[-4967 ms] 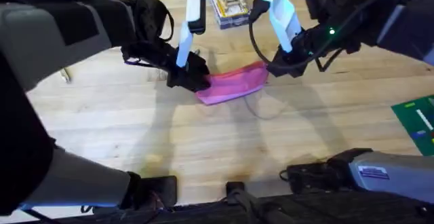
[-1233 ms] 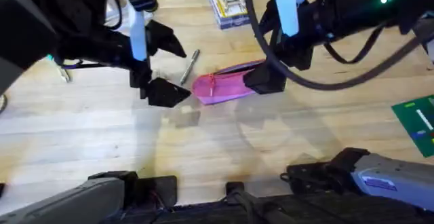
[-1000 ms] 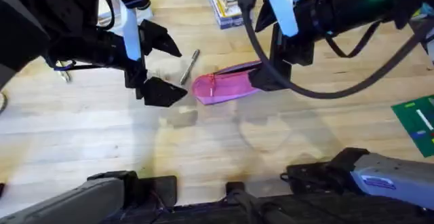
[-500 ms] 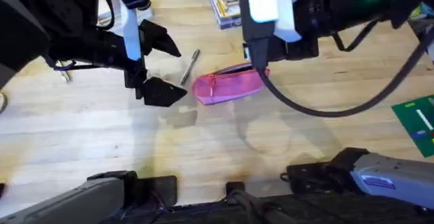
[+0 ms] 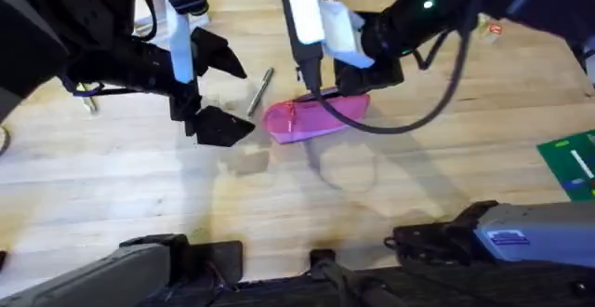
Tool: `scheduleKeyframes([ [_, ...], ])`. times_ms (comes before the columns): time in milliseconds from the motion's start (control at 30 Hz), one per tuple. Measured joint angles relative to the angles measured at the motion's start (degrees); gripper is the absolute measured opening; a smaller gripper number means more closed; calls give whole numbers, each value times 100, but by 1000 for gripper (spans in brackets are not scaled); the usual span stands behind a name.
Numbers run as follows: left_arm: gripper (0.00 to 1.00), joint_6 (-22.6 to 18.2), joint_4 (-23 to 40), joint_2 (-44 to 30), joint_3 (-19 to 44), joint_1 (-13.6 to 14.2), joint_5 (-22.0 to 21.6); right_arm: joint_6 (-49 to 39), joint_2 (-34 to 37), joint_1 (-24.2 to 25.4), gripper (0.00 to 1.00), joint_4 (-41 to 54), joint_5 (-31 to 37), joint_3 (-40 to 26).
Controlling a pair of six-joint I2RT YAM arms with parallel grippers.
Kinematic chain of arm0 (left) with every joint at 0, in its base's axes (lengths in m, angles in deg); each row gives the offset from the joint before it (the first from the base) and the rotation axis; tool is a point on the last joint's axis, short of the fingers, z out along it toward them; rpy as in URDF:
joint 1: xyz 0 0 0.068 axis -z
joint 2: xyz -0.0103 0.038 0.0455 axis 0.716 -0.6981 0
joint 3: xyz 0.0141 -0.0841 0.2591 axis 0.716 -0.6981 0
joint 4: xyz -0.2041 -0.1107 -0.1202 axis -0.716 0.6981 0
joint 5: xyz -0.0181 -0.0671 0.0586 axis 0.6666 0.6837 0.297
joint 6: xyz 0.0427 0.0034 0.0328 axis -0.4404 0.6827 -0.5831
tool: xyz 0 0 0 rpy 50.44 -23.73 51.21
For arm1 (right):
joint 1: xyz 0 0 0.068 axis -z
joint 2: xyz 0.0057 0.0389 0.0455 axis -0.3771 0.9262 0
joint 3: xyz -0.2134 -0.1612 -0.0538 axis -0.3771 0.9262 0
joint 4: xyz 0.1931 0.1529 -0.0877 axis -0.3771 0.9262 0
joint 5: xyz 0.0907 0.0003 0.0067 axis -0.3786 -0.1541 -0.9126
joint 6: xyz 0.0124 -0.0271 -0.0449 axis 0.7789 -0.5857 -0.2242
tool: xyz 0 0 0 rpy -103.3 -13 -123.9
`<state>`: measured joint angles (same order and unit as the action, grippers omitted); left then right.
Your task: Unzip the bag, pick up the pens from the table one at a time and place them inside, then zip the bag closed.
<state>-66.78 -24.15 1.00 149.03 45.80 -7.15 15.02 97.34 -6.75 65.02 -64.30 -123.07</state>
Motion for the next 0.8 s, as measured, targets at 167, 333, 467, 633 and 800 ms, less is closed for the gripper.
scheduleKeyframes([
  [167,993,0,0,0,2,0,0,0,390,0,31,-20,-126,0],
  [333,993,0,0,0,2,0,0,0,740,0,30,-23,-230,0],
  [467,993,0,0,0,2,0,0,0,920,0,30,-120,-260,0],
  [633,993,0,0,0,2,0,0,2,942,0,30,-297,-276,-2],
  [800,993,0,0,0,2,0,0,2,949,0,32,-421,-279,-2],
])
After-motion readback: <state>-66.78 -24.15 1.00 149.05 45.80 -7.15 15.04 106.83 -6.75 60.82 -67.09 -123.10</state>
